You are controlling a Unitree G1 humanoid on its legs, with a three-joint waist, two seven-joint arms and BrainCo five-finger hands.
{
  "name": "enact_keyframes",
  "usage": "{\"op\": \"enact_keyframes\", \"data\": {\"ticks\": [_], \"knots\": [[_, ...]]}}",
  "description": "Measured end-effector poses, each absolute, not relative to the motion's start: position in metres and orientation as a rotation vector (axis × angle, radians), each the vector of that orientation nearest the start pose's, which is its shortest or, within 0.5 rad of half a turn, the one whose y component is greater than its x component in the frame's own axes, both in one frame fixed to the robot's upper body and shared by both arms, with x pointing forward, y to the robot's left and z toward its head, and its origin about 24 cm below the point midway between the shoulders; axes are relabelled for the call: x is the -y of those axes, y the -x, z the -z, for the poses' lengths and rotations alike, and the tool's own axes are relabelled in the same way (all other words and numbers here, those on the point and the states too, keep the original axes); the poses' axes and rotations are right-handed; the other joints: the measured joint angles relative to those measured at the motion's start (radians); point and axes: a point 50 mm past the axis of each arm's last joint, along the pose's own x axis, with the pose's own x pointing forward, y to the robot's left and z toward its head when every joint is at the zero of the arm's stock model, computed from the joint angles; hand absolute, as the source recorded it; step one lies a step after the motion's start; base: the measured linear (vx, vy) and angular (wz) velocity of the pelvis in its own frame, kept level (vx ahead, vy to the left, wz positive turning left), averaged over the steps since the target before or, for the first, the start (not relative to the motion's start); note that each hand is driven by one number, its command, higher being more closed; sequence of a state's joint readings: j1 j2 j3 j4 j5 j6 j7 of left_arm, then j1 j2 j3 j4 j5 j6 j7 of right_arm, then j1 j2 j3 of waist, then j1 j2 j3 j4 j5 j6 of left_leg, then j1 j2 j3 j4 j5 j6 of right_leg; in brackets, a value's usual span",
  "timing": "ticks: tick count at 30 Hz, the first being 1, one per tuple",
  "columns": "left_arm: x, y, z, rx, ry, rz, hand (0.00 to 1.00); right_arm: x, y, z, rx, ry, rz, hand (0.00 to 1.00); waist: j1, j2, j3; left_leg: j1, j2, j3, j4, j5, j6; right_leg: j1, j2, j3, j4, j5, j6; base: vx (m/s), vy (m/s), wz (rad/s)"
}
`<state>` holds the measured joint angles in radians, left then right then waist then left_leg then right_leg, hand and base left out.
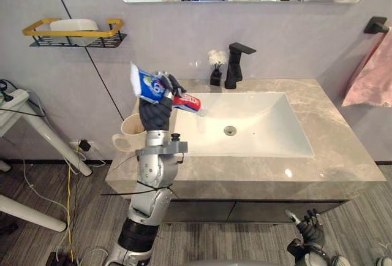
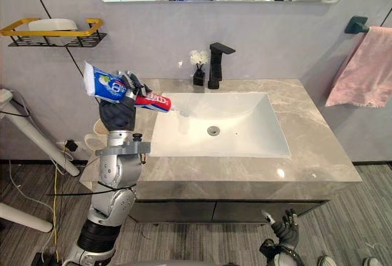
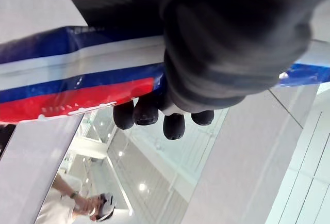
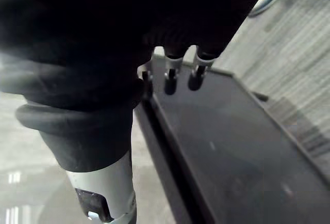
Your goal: Organize washtable
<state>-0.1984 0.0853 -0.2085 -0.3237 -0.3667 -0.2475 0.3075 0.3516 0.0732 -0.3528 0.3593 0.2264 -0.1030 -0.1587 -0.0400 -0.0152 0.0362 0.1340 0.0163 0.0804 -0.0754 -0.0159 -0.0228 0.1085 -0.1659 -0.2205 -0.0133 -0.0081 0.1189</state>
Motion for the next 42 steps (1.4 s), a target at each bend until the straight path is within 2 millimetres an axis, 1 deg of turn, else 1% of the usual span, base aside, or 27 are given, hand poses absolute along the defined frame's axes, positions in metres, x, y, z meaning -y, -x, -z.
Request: {"op": "enact_keyframes", "data": {"ticks": [4, 5, 6, 10, 13, 17, 18, 22, 26, 28, 31, 32, 34, 36, 39, 42], "knots": [[-0.133, -0.252, -0.18, 0.671, 0.376, -0.022, 1.0, 0.226, -0.094, 0.105, -0.641, -0.257, 0.666, 0.0, -0.001, -0.002, 0.0, -0.002, -0.002, -0.018, 0.003, 0.0, 0.0, 0.009, -0.003, -0.022, -0.001, 0.0, 0.0, -0.02, -0.014, 0.13], [-0.141, -0.25, -0.184, 0.7, 0.332, -0.047, 1.0, 0.223, -0.089, 0.111, -0.675, -0.272, 0.661, 0.0, 0.0, -0.002, 0.0, -0.007, -0.003, -0.024, 0.005, 0.0, 0.0, 0.009, -0.004, -0.025, -0.001, 0.0, 0.0, -0.03, -0.015, 0.06], [-0.141, -0.25, -0.184, 0.702, 0.328, -0.05, 1.0, 0.223, -0.089, 0.111, -0.676, -0.273, 0.661, 0.0, 0.0, -0.002, 0.0, -0.007, -0.003, -0.024, 0.005, 0.0, 0.0, 0.009, -0.004, -0.025, -0.001, 0.0, 0.0, -0.06, -0.024, 0.06], [-0.166, -0.249, -0.19, 0.747, 0.241, -0.153, 1.0, 0.217, -0.085, 0.117, -0.708, -0.294, 0.621, 0.0, 0.001, -0.003, 0.0, -0.016, -0.003, -0.028, 0.002, 0.0, 0.0, 0.009, -0.004, -0.031, -0.003, -0.003, -0.004, -0.06, -0.022, 0.04], [-0.177, -0.248, -0.191, 0.759, 0.234, -0.209, 1.0, 0.213, -0.082, 0.121, -0.733, -0.296, 0.606, 0.0, 0.001, -0.003, -0.001, -0.016, -0.003, -0.04, -0.005, 0.004, -0.003, 0.009, -0.003, -0.037, -0.003, -0.004, -0.005, -0.04, -0.022, 0.05], [-0.184, -0.247, -0.191, 0.76, 0.229, -0.241, 1.0, 0.209, -0.081, 0.123, -0.747, -0.296, 0.589, 0.0, 0.001, -0.004, -0.002, -0.016, -0.004, -0.052, -0.015, 0.016, -0.001, 0.008, -0.003, -0.054, -0.007, -0.004, -0.005, 0.0, -0.02, 0.13], [-0.188, -0.245, -0.189, 0.755, 0.225, -0.261, 1.0, 0.209, -0.081, 0.123, -0.747, -0.295, 0.587, 0.0, 0.001, -0.004, -0.002, -0.016, -0.004, -0.052, -0.015, 0.016, -0.001, 0.008, -0.003, -0.054, -0.008, -0.004, -0.005, 0.0, 0.0, 0.0], [-0.198, -0.243, -0.187, 0.75, 0.223, -0.319, 1.0, 0.2, -0.085, 0.123, -0.747, -0.299, 0.521, 0.0, 0.002, -0.005, -0.002, -0.017, -0.003, -0.051, -0.015, 0.016, -0.001, 0.008, -0.002, -0.054, -0.011, -0.004, -0.005, 0.0, 0.0, 0.0], [-0.202, -0.243, -0.186, 0.742, 0.214, -0.341, 1.0, 0.191, -0.087, 0.124, -0.755, -0.296, 0.478, 0.0, 0.002, -0.006, -0.002, -0.018, -0.003, -0.051, -0.015, 0.016, -0.001, 0.008, -0.002, -0.054, -0.012, -0.004, -0.005, 0.0, 0.0, 0.0], [-0.204, -0.244, -0.184, 0.732, 0.186, -0.358, 1.0, 0.19, -0.088, 0.123, -0.755, -0.288, 0.467, 0.0, 0.002, -0.006, -0.002, -0.018, -0.003, -0.051, -0.015, 0.016, -0.001, 0.008, -0.002, -0.054, -0.013, -0.004, -0.005, 0.0, 0.0, 0.0], [-0.207, -0.247, -0.177, 0.693, 0.165, -0.375, 1.0, 0.189, -0.088, 0.123, -0.754, -0.285, 0.462, 0.0, 0.002, -0.006, -0.003, -0.019, -0.003, -0.051, -0.015, 0.016, -0.001, 0.008, -0.002, -0.055, -0.013, -0.004, -0.005, 0.0, 0.0, 0.0], [-0.208, -0.248, -0.173, 0.67, 0.16, -0.38, 1.0, 0.189, -0.087, 0.123, -0.755, -0.284, 0.459, 0.0, 0.002, -0.006, -0.003, -0.019, -0.003, -0.051, -0.015, 0.016, -0.001, 0.008, -0.002, -0.055, -0.013, -0.004, -0.005, 0.0, 0.0, 0.0], [-0.211, -0.251, -0.157, 0.593, 0.144, -0.392, 1.0, 0.188, -0.083, 0.124, -0.767, -0.277, 0.458, 0.0, 0.002, -0.007, -0.003, -0.025, -0.003, -0.051, -0.014, 0.016, -0.001, 0.007, -0.002, -0.055, -0.016, -0.004, -0.005, -0.05, -0.02, 0.01], [-0.212, -0.255, -0.15, 0.553, 0.138, -0.398, 1.0, 0.187, -0.081, 0.124, -0.776, -0.267, 0.442, 0.0, 0.002, -0.011, -0.006, -0.037, -0.002, -0.053, -0.014, 0.015, -0.002, 0.005, 0.0, -0.056, -0.021, -0.004, -0.005, -0.05, -0.026, 0.05], [-0.21, -0.256, -0.147, 0.534, 0.135, -0.391, 1.0, 0.186, -0.079, 0.125, -0.783, -0.264, 0.438, 0.0, 0.005, -0.017, -0.01, -0.035, 0.0, -0.052, -0.009, 0.017, -0.003, 0.0, 0.002, -0.054, -0.022, -0.003, -0.005, 0.01, -0.013, 0.0], [-0.205, -0.261, -0.136, 0.479, 0.129, -0.37, 1.0, 0.186, -0.08, 0.125, -0.783, -0.263, 0.437, 0.0, 0.005, -0.017, -0.01, -0.037, 0.001, -0.052, -0.008, 0.017, -0.004, -0.001, 0.004, -0.053, -0.023, -0.003, -0.005, 0.0, 0.0, 0.0]]}}
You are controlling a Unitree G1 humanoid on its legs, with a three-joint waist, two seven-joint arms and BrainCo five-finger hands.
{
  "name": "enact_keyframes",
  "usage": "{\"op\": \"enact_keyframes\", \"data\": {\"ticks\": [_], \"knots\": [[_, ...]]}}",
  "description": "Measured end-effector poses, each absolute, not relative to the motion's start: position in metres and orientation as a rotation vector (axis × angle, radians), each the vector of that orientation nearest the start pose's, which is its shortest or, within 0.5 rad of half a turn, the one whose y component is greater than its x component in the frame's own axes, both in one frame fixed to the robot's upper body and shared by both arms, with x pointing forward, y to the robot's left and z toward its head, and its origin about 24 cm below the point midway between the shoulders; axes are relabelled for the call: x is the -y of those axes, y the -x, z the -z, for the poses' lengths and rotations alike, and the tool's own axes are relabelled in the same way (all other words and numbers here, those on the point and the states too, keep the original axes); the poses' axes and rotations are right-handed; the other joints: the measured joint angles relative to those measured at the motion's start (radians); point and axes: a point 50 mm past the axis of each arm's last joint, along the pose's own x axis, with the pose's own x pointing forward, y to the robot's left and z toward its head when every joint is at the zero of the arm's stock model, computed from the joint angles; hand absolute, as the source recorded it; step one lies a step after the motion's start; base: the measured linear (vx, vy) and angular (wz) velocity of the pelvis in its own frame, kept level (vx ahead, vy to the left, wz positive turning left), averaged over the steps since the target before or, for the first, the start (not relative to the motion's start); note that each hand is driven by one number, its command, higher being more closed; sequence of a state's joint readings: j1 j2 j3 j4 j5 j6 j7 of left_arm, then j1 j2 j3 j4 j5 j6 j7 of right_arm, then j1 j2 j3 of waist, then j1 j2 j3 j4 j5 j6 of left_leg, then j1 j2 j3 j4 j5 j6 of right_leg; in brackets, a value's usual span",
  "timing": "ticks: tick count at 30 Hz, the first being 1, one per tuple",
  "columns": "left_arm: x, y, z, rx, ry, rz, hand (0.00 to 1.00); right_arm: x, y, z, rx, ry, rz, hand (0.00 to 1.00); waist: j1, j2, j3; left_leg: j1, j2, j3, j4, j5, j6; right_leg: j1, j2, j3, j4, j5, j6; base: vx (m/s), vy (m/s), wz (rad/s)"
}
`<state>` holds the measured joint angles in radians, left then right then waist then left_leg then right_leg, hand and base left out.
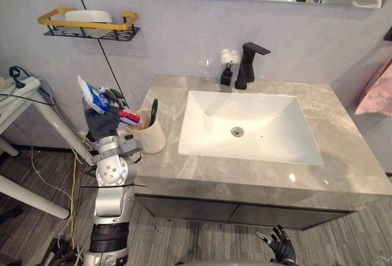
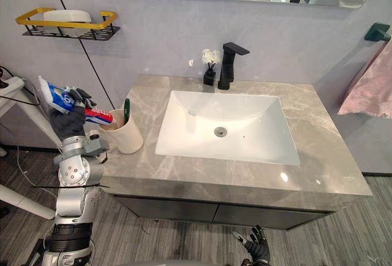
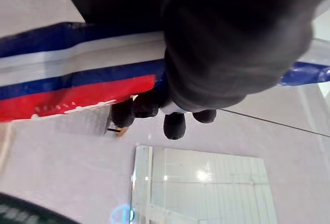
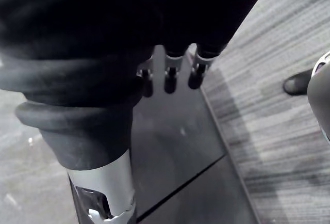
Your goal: Organize washtable
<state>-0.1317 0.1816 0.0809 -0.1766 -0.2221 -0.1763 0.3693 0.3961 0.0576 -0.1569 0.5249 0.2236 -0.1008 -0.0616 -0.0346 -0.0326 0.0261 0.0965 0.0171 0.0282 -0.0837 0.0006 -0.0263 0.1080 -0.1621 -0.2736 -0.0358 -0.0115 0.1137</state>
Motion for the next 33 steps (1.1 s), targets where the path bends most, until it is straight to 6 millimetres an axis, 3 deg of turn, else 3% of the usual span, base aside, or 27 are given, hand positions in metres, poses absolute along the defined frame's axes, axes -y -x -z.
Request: {"op": "enact_keyframes", "data": {"ticks": [8, 9, 15, 26, 29, 33], "knots": [[-0.197, -0.266, -0.126, 0.424, 0.094, -0.325, 1.0, 0.184, -0.077, 0.126, -0.796, -0.257, 0.425, 0.0, 0.0, 0.0, 0.0, -0.006, 0.001, 0.0, 0.005, -0.001, -0.002, -0.006, 0.001, 0.003, 0.0, 0.0, 0.0, -0.01, -0.007, -0.01], [-0.196, -0.266, -0.126, 0.425, 0.083, -0.32, 0.0, 0.184, -0.077, 0.126, -0.796, -0.256, 0.424, 0.0, -0.001, 0.0, 0.0, -0.007, 0.001, 0.0, 0.007, -0.002, -0.002, -0.006, 0.001, 0.003, 0.0, 0.0, 0.0, 0.0, 0.0, 0.0], [-0.193, -0.269, -0.117, 0.382, 0.064, -0.294, 0.0, 0.185, -0.077, 0.127, -0.8, -0.246, 0.42, 0.0, -0.002, 0.0, 0.0, -0.013, 0.002, -0.002, 0.015, -0.004, -0.005, -0.007, 0.002, 0.002, 0.0, 0.0, 0.0, -0.02, -0.01, 0.01], [-0.189, -0.271, -0.121, 0.393, 0.048, -0.267, 0.0, 0.185, -0.077, 0.127, -0.803, -0.236, 0.414, 0.0, -0.004, 0.0, 0.0, -0.013, 0.002, -0.001, 0.014, -0.004, -0.005, -0.008, 0.001, 0.002, -0.001, 0.0, 0.0, 0.0, 0.0, 0.0], [-0.187, -0.273, -0.136, 0.455, 0.047, -0.255, 0.0, 0.184, -0.077, 0.127, -0.802, -0.236, 0.413, 0.0, -0.003, 0.001, 0.0, -0.014, 0.002, -0.001, 0.015, -0.004, -0.005, -0.007, 0.001, 0.001, -0.001, 0.0, 0.0, 0.0, 0.0, 0.0], [-0.185, -0.259, -0.168, 0.62, 0.071, -0.238, 0.0, 0.185, -0.077, 0.127, -0.802, -0.236, 0.414, 0.0, -0.004, 0.003, -0.001, -0.013, 0.001, -0.002, 0.014, -0.004, -0.005, -0.007, 0.001, -0.003, -0.001, 0.0, 0.0, 0.0, 0.0, 0.0]]}}
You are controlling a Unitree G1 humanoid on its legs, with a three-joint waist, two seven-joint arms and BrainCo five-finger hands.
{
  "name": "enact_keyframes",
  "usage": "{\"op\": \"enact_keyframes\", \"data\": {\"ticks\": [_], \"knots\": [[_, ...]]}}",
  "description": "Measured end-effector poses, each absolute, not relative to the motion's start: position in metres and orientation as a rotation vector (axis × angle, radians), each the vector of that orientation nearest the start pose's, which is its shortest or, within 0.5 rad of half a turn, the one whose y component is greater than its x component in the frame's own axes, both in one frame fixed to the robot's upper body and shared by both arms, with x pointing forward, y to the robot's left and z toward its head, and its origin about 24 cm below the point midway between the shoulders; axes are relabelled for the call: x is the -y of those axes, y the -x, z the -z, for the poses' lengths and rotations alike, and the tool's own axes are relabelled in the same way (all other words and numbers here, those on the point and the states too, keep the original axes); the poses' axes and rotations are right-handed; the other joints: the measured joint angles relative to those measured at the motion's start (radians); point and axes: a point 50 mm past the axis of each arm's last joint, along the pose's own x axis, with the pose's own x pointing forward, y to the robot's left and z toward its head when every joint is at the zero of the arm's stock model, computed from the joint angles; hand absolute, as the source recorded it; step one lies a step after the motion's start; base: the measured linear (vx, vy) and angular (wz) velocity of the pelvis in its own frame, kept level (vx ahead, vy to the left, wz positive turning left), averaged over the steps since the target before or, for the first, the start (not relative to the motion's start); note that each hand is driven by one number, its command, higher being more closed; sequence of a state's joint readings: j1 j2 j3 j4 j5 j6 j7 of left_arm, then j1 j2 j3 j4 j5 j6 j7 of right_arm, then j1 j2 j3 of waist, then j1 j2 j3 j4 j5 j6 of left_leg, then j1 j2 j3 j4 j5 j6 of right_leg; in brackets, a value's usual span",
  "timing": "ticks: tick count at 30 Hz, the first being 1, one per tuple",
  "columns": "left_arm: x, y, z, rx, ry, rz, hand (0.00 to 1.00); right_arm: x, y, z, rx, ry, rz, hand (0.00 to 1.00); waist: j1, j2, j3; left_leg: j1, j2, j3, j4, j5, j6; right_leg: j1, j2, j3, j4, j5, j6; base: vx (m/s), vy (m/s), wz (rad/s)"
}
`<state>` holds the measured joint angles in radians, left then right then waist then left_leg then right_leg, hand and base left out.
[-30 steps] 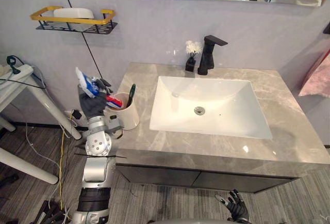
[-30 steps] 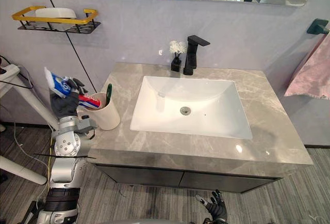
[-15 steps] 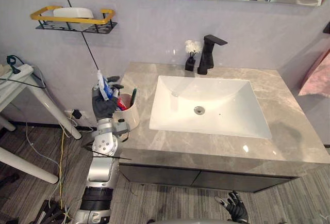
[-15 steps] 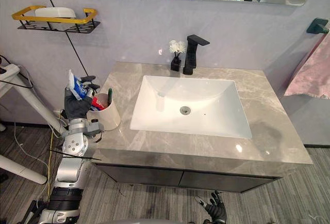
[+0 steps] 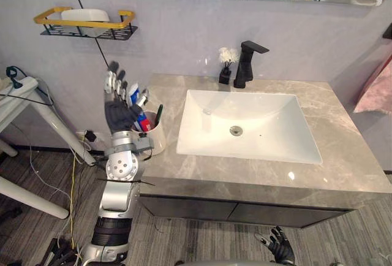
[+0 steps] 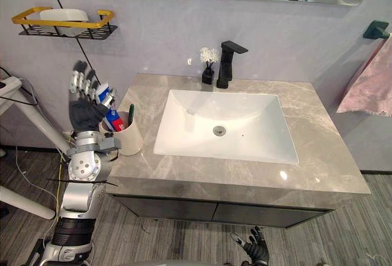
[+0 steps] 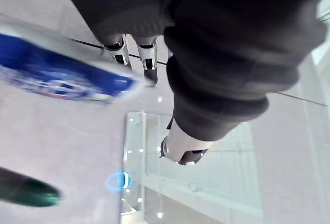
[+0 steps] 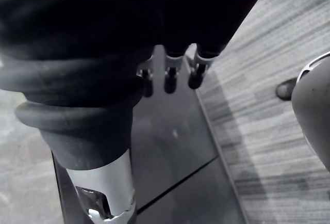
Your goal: Organize washtable
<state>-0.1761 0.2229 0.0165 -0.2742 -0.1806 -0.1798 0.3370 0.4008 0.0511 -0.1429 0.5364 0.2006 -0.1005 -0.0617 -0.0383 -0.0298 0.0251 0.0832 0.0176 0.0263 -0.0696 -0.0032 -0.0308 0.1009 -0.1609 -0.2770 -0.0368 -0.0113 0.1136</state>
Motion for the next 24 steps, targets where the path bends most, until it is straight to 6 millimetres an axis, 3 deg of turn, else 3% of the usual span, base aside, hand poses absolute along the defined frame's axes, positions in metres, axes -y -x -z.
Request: {"op": "enact_keyframes", "data": {"ticks": [5, 9, 11, 16, 17, 24], "knots": [[-0.195, -0.247, -0.187, 0.733, 0.095, -0.295, 0.0, 0.185, -0.078, 0.126, -0.798, -0.233, 0.411, 0.0, 0.001, 0.009, -0.003, 0.0, -0.001, -0.008, -0.001, 0.0, 0.001, 0.003, 0.0, -0.007, 0.0, 0.0, 0.0, 0.0, 0.0, 0.03], [-0.203, -0.226, -0.194, 0.817, 0.129, -0.356, 0.0, 0.184, -0.082, 0.125, -0.788, -0.234, 0.407, 0.0, 0.003, 0.014, -0.003, -0.001, -0.002, -0.024, -0.003, 0.001, 0.001, 0.007, 0.0, -0.018, -0.001, 0.0, 0.0, -0.01, -0.006, 0.07], [-0.205, -0.219, -0.19, 0.808, 0.144, -0.38, 0.0, 0.184, -0.085, 0.125, -0.782, -0.235, 0.405, 0.0, 0.006, 0.015, -0.002, -0.001, -0.002, -0.025, -0.004, 0.001, 0.001, 0.008, 0.0, -0.02, -0.001, 0.0, -0.001, -0.02, -0.01, 0.05], [-0.206, -0.205, -0.155, 0.66, 0.251, -0.453, 0.0, 0.182, -0.083, 0.129, -0.804, -0.239, 0.405, 0.0, 0.028, 0.014, -0.002, -0.001, -0.002, -0.033, -0.021, 0.012, 0.001, 0.006, 0.0, -0.03, -0.002, -0.001, -0.001, -0.02, -0.011, 0.06], [-0.206, -0.202, -0.148, 0.631, 0.267, -0.467, 1.0, 0.18, -0.082, 0.13, -0.815, -0.243, 0.402, 0.0, 0.03, 0.012, -0.002, -0.001, -0.002, -0.037, -0.021, 0.012, 0.001, 0.009, 0.0, -0.034, -0.002, -0.002, -0.002, -0.02, -0.014, 0.09], [-0.186, -0.199, -0.092, 0.347, 0.406, -0.447, 1.0, 0.171, -0.087, 0.13, -0.811, -0.257, 0.396, 0.0, 0.055, 0.006, -0.001, -0.001, -0.001, -0.046, -0.022, 0.013, 0.0, 0.018, -0.001, -0.054, 0.0, -0.007, 0.0, -0.03, -0.012, 0.08]]}}
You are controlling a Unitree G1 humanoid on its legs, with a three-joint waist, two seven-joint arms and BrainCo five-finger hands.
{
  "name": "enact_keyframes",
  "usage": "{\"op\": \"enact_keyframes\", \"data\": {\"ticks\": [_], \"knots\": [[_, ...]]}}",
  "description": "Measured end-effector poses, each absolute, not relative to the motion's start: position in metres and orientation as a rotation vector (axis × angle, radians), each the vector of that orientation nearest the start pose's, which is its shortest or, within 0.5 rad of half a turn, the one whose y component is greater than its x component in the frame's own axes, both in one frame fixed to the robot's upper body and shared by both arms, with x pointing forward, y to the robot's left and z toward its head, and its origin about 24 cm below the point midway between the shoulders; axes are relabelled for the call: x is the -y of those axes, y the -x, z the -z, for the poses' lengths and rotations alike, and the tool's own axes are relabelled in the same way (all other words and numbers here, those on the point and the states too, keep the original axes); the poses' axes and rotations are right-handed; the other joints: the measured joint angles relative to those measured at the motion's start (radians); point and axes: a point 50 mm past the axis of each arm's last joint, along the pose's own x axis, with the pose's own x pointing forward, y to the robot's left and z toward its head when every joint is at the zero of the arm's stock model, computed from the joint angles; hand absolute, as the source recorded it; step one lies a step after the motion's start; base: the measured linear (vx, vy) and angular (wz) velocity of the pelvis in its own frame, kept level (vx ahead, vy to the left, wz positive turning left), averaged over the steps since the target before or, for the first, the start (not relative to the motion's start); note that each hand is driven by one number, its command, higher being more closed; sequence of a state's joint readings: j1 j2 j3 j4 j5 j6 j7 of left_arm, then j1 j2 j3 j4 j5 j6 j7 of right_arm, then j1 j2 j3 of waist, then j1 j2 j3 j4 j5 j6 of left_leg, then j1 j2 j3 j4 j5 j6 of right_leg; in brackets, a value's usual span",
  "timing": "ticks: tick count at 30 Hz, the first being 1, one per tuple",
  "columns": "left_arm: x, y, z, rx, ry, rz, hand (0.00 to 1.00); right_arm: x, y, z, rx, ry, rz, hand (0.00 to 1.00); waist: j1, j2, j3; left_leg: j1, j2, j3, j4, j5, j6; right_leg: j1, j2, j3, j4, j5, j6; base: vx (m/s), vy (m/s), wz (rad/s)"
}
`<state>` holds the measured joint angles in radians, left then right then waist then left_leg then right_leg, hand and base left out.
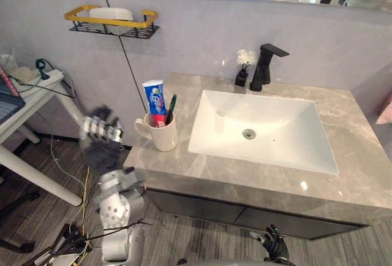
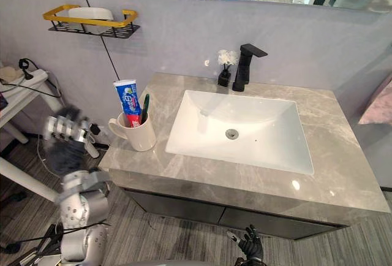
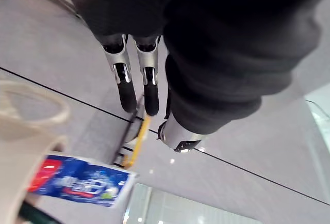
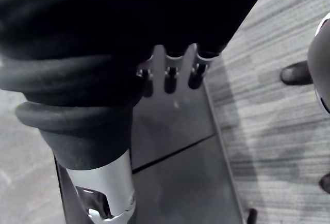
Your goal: Organize washtable
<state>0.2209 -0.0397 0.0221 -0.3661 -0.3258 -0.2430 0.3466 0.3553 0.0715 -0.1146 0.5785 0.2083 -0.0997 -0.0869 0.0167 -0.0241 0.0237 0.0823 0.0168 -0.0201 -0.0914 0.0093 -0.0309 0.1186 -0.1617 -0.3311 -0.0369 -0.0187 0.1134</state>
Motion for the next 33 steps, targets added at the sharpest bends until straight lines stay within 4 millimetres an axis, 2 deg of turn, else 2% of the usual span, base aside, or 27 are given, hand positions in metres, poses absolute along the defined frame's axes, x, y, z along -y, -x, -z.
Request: {"op": "enact_keyframes", "data": {"ticks": [3, 13, 22, 27, 33], "knots": [[-0.18, -0.199, -0.075, 0.263, 0.429, -0.434, 1.0, 0.169, -0.091, 0.129, -0.805, -0.26, 0.388, 0.0, 0.0, -0.001, 0.0, -0.005, 0.0, 0.001, -0.001, 0.0, 0.0, 0.0, 0.0, 0.0, 0.0, -0.001, 0.001, -0.04, -0.011, 0.0], [-0.161, -0.21, -0.047, 0.11, 0.415, -0.344, 1.0, 0.168, -0.09, 0.13, -0.809, -0.259, 0.387, 0.0, 0.001, -0.019, -0.003, -0.006, 0.003, 0.017, -0.003, -0.002, -0.002, -0.003, 0.0, 0.007, -0.002, -0.002, 0.002, -0.01, -0.003, -0.02], [-0.16, -0.225, -0.04, 0.073, 0.306, -0.272, 1.0, 0.168, -0.089, 0.13, -0.814, -0.243, 0.379, 0.0, -0.001, -0.033, -0.011, 0.002, 0.018, 0.048, -0.002, -0.002, -0.005, -0.002, 0.014, 0.032, -0.042, 0.018, -0.004, -0.02, -0.011, -0.1], [-0.163, -0.225, -0.031, 0.035, 0.275, -0.271, 1.0, 0.168, -0.09, 0.131, -0.815, -0.241, 0.375, 0.0, -0.003, -0.034, -0.011, -0.003, 0.019, 0.051, -0.003, -0.001, -0.007, -0.001, 0.021, 0.034, -0.061, 0.031, -0.006, -0.02, -0.012, -0.02], [-0.166, -0.231, -0.034, 0.045, 0.239, -0.257, 1.0, 0.168, -0.091, 0.132, -0.822, -0.24, 0.372, 0.0, -0.003, -0.048, -0.005, -0.003, 0.017, 0.054, -0.005, -0.001, -0.007, -0.003, 0.022, 0.038, -0.063, 0.033, -0.004, -0.02, -0.003, -0.01]]}}
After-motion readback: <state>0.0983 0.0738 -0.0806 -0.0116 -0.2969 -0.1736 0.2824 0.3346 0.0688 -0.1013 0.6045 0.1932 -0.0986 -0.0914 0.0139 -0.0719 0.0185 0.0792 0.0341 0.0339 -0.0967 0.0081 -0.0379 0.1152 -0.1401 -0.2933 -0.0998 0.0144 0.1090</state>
